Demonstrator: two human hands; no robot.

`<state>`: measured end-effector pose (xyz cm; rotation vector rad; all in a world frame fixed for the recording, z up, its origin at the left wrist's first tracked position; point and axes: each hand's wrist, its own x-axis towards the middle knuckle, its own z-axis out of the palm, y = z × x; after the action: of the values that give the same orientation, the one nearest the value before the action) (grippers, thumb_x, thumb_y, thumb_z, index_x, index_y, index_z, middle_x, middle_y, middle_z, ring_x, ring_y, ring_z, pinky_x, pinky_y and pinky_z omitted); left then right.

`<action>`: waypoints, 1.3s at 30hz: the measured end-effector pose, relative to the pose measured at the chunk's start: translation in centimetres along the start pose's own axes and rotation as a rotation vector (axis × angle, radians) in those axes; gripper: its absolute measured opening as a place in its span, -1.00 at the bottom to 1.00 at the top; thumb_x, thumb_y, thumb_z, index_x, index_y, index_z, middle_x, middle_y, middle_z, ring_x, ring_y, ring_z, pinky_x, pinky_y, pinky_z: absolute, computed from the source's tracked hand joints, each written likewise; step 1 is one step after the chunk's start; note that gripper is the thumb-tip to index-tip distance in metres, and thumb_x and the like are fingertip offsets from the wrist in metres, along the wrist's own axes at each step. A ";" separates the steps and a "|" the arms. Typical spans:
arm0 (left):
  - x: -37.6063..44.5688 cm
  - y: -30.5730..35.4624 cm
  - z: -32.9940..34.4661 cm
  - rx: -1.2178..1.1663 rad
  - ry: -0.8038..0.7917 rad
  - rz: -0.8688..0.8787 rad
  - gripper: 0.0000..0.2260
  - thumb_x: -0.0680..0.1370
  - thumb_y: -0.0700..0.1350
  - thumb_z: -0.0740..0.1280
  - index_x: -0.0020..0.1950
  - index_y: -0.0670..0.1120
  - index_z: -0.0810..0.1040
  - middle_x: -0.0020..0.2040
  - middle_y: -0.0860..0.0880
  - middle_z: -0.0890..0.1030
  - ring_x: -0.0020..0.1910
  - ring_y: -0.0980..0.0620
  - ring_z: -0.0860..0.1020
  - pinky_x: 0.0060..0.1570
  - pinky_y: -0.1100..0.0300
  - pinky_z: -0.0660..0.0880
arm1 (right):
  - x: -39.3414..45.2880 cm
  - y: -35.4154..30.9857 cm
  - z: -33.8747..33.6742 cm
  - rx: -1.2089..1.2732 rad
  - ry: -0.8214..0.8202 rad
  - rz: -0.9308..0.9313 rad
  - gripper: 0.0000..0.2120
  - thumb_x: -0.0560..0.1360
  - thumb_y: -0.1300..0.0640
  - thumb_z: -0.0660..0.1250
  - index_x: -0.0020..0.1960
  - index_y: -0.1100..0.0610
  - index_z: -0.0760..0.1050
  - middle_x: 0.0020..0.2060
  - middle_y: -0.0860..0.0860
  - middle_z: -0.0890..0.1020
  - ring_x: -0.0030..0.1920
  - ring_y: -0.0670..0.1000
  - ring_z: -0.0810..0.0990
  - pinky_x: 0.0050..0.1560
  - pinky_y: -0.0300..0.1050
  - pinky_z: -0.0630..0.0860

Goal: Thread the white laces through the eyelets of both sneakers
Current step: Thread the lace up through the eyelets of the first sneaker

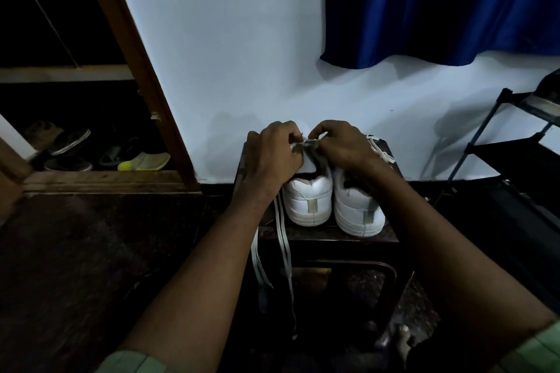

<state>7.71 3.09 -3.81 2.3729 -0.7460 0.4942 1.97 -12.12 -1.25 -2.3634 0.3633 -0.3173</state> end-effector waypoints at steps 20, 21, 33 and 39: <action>0.5 -1.5 -1.2 -0.442 -0.273 -0.358 -0.66 0.22 -0.04 0.44 -0.01 0.10 0.68 -0.08 0.15 0.71 -0.01 0.09 0.68 0.12 0.00 0.64 | -0.2 0.0 1.8 -0.355 0.019 -0.297 -0.72 0.46 0.18 0.37 0.12 -0.09 0.53 0.00 0.00 0.53 -0.02 0.17 0.59 -0.10 -0.02 0.32; 0.5 -1.5 -1.2 -0.488 -0.281 -0.408 -0.66 0.21 -0.05 0.45 -0.03 0.10 0.69 -0.08 0.14 0.72 -0.01 0.07 0.68 0.13 -0.02 0.65 | -0.2 -0.1 1.8 -0.378 0.023 -0.306 -0.72 0.47 0.17 0.38 0.12 -0.11 0.56 0.01 0.00 0.53 -0.01 0.18 0.60 -0.08 -0.01 0.36; 0.1 -2.0 0.5 -0.485 -0.238 -0.387 -0.77 0.26 0.19 0.42 -0.10 0.31 0.66 -0.15 0.20 0.73 -0.06 0.15 0.70 0.08 -0.01 0.66 | -0.6 -0.3 0.0 0.683 -0.126 -0.027 -0.86 0.42 0.22 0.54 -0.16 0.12 0.58 -0.19 0.09 0.64 -0.07 0.03 0.62 0.00 -0.09 0.51; -0.5 -0.7 0.0 -0.398 -0.162 -0.327 -0.86 0.51 -0.10 0.43 0.06 0.01 0.66 -0.02 0.06 0.72 0.00 0.04 0.66 0.05 0.15 0.58 | -1.1 -1.7 -0.3 0.649 -0.178 0.074 -0.62 0.53 -0.20 0.42 -0.20 0.11 0.57 -0.30 0.02 0.62 -0.27 -0.03 0.60 -0.18 -0.17 0.51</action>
<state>7.74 3.77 -4.33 2.1126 -0.4571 0.0109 1.16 -10.75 -0.05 -1.7199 0.2179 -0.1542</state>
